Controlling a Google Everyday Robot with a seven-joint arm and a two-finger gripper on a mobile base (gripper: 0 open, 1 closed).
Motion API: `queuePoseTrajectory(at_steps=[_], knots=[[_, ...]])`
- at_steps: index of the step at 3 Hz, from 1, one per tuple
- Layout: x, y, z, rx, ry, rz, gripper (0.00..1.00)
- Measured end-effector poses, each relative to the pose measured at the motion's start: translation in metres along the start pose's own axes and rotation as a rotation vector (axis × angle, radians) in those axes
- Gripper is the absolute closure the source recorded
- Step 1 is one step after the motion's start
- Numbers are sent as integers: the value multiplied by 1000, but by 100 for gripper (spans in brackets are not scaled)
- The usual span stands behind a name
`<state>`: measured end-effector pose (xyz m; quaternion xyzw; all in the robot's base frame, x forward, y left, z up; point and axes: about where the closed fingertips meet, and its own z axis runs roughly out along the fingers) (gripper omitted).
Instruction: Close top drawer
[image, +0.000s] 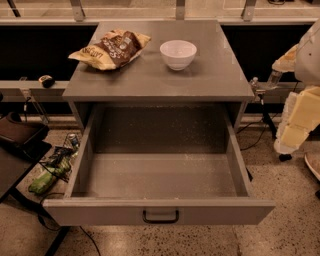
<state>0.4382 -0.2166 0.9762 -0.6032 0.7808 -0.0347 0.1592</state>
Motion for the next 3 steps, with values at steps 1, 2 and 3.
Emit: queuePoseTrajectory(at_steps=[1, 2, 3], knots=[[-1, -1, 2, 12, 4, 8, 0], [-6, 22, 22, 9, -41, 28, 0], [-11, 75, 76, -3, -96, 62, 2]])
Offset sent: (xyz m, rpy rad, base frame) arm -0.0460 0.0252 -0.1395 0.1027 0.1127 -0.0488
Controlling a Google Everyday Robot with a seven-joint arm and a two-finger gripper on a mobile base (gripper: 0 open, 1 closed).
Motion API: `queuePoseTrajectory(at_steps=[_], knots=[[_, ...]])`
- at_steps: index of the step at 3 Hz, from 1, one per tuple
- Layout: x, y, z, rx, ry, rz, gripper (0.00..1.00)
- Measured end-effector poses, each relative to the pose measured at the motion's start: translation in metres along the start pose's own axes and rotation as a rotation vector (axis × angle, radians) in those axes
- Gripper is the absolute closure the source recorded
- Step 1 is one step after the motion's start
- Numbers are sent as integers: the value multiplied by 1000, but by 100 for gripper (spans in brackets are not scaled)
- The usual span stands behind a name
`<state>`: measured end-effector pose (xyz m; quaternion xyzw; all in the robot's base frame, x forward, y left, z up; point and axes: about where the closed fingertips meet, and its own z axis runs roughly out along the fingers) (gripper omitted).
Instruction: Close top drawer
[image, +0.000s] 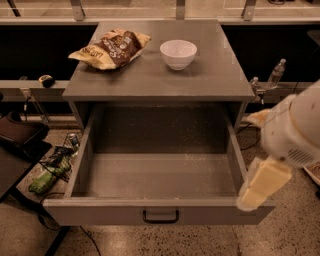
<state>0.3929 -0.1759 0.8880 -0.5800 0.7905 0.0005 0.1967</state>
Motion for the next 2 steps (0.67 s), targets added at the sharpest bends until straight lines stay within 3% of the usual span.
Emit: queuePoseTrajectory(at_steps=[1, 2], knots=[[16, 47, 54, -56, 31, 27, 25], [50, 101, 113, -146, 103, 64, 48]])
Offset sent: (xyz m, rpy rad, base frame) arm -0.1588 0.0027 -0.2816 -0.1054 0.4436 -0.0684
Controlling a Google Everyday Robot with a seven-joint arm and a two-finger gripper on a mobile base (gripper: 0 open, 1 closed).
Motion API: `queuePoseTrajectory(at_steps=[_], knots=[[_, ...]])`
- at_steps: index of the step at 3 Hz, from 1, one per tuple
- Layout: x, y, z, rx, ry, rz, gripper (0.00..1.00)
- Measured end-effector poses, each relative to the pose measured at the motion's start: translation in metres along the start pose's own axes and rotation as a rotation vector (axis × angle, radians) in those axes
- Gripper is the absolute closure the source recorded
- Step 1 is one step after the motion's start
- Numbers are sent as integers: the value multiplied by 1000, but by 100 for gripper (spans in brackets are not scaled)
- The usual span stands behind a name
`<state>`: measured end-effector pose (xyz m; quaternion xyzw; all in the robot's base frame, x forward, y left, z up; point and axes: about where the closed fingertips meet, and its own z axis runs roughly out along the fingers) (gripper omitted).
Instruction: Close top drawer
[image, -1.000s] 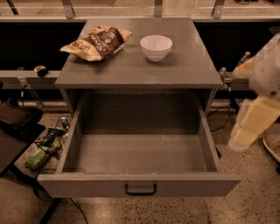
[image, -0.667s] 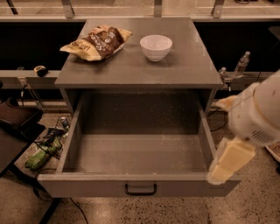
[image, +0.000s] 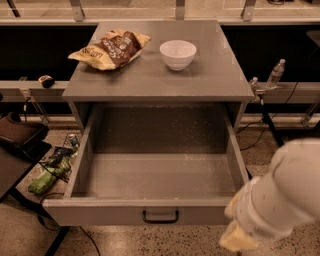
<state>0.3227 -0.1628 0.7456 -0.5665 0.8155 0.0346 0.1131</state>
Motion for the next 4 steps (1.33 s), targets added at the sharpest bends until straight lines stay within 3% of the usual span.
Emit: queuePoseTrajectory(at_steps=[1, 2, 3, 4], knots=[[40, 59, 85, -115, 90, 68, 79], [46, 65, 134, -88, 83, 126, 100], [28, 19, 161, 31, 25, 149, 100], [10, -31, 162, 151, -36, 157, 100]])
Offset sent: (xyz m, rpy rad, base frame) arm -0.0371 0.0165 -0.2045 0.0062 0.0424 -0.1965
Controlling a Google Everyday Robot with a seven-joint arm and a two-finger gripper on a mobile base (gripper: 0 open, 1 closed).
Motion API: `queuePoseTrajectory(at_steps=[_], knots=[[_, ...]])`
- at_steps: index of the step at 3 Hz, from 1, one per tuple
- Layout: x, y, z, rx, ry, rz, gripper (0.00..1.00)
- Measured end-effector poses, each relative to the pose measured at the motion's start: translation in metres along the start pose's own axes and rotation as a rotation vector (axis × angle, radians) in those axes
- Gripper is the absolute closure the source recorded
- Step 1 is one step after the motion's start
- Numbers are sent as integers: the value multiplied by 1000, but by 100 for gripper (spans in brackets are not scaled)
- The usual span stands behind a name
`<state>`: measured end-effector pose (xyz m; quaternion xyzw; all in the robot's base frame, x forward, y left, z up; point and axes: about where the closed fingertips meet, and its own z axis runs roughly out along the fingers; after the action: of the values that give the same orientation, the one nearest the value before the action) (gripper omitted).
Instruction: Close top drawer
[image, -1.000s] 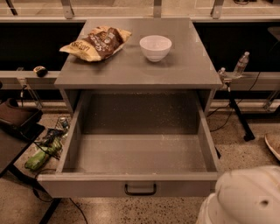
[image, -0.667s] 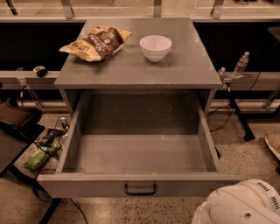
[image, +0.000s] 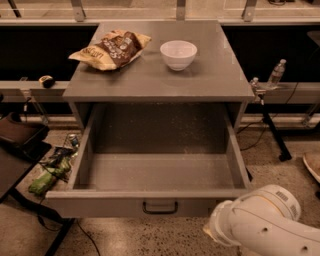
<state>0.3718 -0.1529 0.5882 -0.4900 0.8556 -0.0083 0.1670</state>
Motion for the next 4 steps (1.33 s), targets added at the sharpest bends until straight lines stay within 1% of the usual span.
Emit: queuePoseTrajectory(at_steps=[1, 2, 3, 4], knots=[[0, 0, 0, 0, 0, 0, 100], [-23, -36, -7, 89, -52, -22, 100], [-24, -37, -9, 98, -56, -24, 100], [-56, -72, -16, 170, -111, -64, 100]])
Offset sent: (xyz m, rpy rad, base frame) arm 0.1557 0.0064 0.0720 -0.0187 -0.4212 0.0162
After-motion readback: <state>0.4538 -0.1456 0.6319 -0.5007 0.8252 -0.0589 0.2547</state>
